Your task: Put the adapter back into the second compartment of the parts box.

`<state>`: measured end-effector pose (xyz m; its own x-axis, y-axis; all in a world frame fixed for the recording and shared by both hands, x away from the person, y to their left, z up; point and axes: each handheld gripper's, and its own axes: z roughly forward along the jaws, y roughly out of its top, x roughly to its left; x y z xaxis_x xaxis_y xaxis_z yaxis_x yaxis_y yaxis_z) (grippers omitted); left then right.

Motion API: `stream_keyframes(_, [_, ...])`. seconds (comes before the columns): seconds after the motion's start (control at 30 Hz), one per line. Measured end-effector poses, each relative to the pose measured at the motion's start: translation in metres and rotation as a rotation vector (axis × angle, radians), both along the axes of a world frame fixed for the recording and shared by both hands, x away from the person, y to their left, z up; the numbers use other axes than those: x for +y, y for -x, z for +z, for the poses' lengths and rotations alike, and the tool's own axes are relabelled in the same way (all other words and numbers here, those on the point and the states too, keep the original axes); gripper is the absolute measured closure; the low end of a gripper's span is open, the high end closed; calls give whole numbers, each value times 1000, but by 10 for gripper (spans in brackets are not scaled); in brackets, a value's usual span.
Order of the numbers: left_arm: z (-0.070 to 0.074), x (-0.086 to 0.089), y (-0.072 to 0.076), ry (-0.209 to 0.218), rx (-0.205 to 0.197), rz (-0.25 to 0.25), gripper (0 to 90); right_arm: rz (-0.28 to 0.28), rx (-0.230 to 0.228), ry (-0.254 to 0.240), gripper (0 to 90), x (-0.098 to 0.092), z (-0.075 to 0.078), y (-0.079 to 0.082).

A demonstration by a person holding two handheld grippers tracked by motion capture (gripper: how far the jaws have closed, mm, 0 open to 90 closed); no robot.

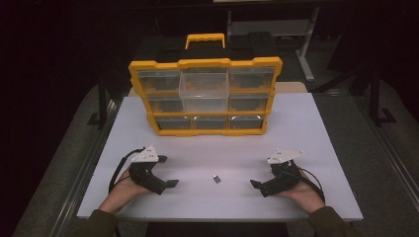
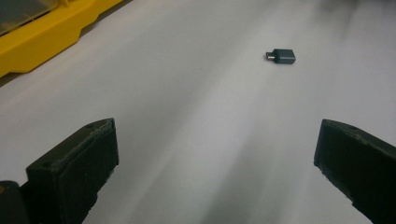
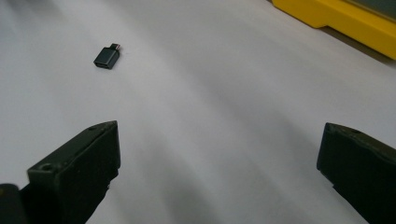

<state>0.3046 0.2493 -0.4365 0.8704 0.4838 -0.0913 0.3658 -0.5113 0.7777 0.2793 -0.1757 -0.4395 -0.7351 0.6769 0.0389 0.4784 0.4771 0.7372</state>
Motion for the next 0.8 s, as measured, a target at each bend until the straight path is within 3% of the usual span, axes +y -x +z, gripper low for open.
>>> stream_keyframes(0.43, [-2, 2, 0, -9, 9, 1, 0, 21, 12, -24, 0, 0, 5, -1])
stream_keyframes(0.8, [0, 5, 3, 19, 6, 0, 0, 30, 0, -41, 0, 9, 13, -6])
